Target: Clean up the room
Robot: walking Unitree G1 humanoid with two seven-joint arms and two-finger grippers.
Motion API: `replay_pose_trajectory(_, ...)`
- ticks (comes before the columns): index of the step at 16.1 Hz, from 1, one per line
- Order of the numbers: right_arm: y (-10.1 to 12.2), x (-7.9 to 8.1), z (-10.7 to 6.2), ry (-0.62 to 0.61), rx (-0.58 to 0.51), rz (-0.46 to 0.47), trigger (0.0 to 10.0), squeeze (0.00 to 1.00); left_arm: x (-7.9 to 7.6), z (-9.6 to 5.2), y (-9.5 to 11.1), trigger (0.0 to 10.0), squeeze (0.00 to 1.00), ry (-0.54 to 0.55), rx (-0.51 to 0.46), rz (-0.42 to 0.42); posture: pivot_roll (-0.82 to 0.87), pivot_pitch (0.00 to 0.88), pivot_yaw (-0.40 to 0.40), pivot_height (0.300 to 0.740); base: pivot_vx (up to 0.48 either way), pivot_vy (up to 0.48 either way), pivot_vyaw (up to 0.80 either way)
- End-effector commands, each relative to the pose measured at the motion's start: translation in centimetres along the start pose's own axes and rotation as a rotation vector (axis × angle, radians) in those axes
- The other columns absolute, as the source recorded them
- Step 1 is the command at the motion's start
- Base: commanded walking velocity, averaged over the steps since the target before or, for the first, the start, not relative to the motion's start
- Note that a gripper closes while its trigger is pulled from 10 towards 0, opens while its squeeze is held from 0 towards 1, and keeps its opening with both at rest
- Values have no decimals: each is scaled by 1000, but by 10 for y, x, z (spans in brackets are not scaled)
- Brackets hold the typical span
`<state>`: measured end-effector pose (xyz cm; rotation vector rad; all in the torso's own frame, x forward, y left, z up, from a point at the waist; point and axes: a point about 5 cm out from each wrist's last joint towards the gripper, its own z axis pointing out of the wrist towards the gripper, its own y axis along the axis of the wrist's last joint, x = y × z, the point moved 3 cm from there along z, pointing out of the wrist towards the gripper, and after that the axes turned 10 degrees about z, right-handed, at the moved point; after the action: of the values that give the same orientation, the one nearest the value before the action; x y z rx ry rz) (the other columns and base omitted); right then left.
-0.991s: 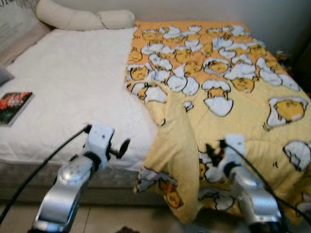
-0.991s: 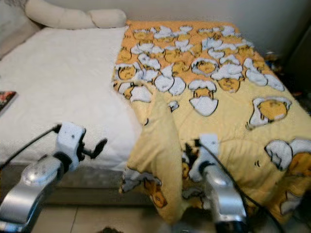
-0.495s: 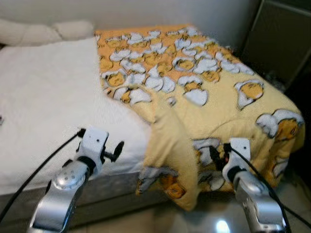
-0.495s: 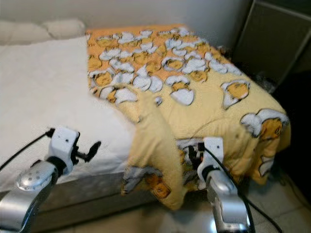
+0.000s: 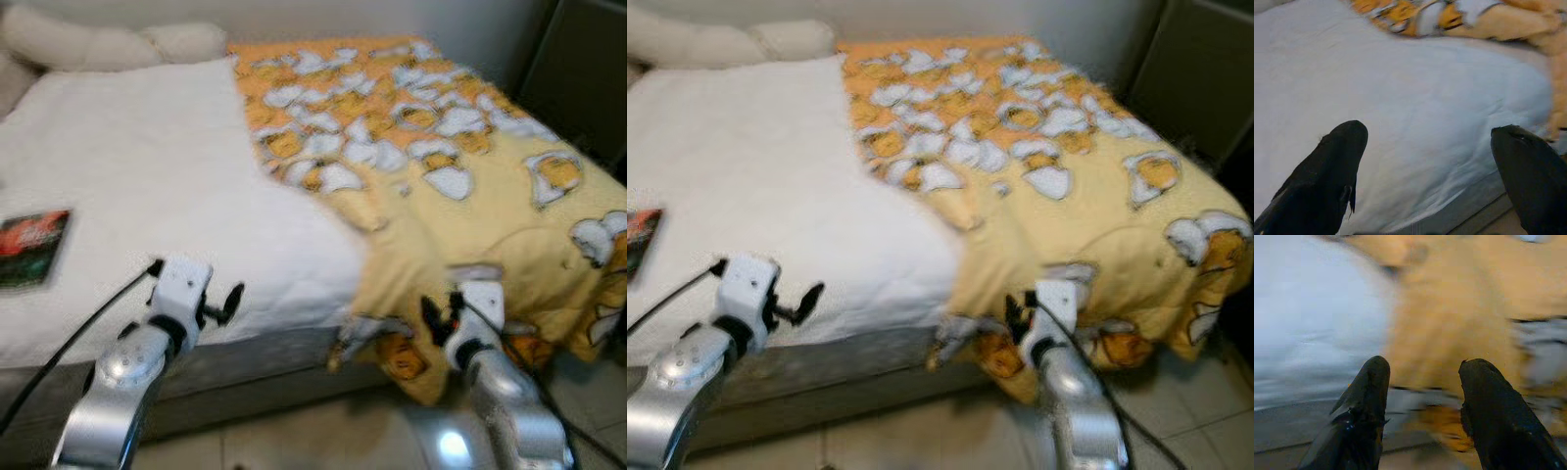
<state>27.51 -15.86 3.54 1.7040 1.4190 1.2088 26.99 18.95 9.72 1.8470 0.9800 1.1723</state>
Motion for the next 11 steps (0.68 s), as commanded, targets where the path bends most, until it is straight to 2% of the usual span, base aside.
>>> replay_pose_trajectory(1,13,-2,0,-1,-43,-28,10000,0,2,2,12,10000,0,19,-58,-11,-67,0,-17,740,0,0,0)
replay_pose_trajectory(4,15,2,1,14,-42,-31,10000,0,7,5,18,10000,0,82,-86,-51,-66,0,-19,740,0,0,0)
replay_pose_trajectory(6,21,6,1,34,-78,-40,10000,0,10,5,16,10000,0,110,-78,-39,-61,0,-21,740,0,0,0)
replay_pose_trajectory(8,17,9,0,42,-78,-62,10000,0,6,4,11,10000,0,91,-70,-51,-61,0,-17,740,0,0,0)
replay_pose_trajectory(11,15,8,0,28,-82,-66,10000,0,0,3,4,10000,0,53,-52,-17,-59,0,-15,740,251,0,0)
